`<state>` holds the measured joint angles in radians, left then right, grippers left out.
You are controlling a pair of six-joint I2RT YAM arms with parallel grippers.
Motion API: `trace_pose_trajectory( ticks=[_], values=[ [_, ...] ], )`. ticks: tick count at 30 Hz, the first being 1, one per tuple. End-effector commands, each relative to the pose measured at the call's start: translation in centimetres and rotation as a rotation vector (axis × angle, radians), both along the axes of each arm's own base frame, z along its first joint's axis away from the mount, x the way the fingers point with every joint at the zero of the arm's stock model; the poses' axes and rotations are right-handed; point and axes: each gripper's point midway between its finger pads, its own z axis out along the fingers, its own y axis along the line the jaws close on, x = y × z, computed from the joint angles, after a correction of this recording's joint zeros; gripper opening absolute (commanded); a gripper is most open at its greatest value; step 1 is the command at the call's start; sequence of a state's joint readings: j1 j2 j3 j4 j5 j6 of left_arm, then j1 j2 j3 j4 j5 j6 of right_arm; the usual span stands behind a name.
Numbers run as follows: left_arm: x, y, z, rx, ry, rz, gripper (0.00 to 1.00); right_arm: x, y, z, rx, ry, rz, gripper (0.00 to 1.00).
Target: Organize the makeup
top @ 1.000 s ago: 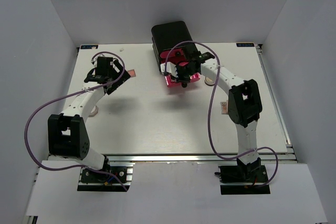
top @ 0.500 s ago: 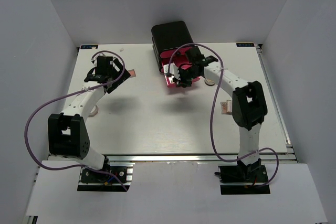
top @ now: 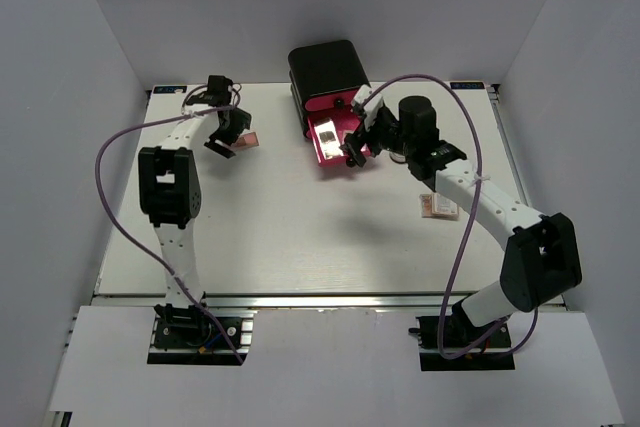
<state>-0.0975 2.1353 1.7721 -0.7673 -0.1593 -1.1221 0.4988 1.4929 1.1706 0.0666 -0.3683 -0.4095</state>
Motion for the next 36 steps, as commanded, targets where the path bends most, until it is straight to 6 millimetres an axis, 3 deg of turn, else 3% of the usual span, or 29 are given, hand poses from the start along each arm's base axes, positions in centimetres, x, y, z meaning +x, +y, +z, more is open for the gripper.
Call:
trace_pose_trajectory(
  ticks=[1,2,3,7,14,19,22,26,29,31,36],
  values=[
    [-0.1,1.0,0.5,-0.064,0.074,0.278,0.94,0.9,-1.9,1.0,0.105,0.022,-0.133,0.89],
    [1.0,0.9,1.2,-0.095,0.051,0.332,0.93,0.8,-2.3,1.4,0.114,0.011,-0.141,0.89],
    [0.7,0.9,0.1,-0.097,0.09,0.36,0.94,0.7,-2.5,1.2,0.117,0.013,-0.145,0.89],
    [1.7,1.2,-0.8,-0.155,0.087,0.486,0.94,0.8,-4.2,0.6,0.137,0.05,-0.184,0.89],
    [2.0,1.4,-3.7,-0.202,0.169,0.564,0.94,1.2,-5.9,0.8,0.158,0.049,-0.207,0.89],
    [3.6,2.1,-4.1,-0.256,0.136,0.602,0.98,0.7,-6.5,0.8,0.167,0.045,-0.21,0.89],
    [3.5,2.2,-4.9,-0.285,0.171,0.616,0.98,0.3,-6.8,0.4,0.173,0.052,-0.218,0.89],
    [2.1,2.0,-6.8,-0.291,0.27,0.605,0.98,0.2,-7.3,0.5,0.189,0.054,-0.237,0.89],
    [0.6,1.6,-8.6,-0.293,0.346,0.583,0.9,0.4,-7.8,0.9,0.204,0.052,-0.251,0.89],
    [0.0,1.2,-9.3,-0.312,0.378,0.561,0.78,0.5,-8.4,1.3,0.216,0.049,-0.266,0.89],
    [-1.3,1.2,-10.2,-0.296,0.41,0.543,0.69,0.6,-9.4,1.8,0.237,0.049,-0.282,0.89]
  ],
)
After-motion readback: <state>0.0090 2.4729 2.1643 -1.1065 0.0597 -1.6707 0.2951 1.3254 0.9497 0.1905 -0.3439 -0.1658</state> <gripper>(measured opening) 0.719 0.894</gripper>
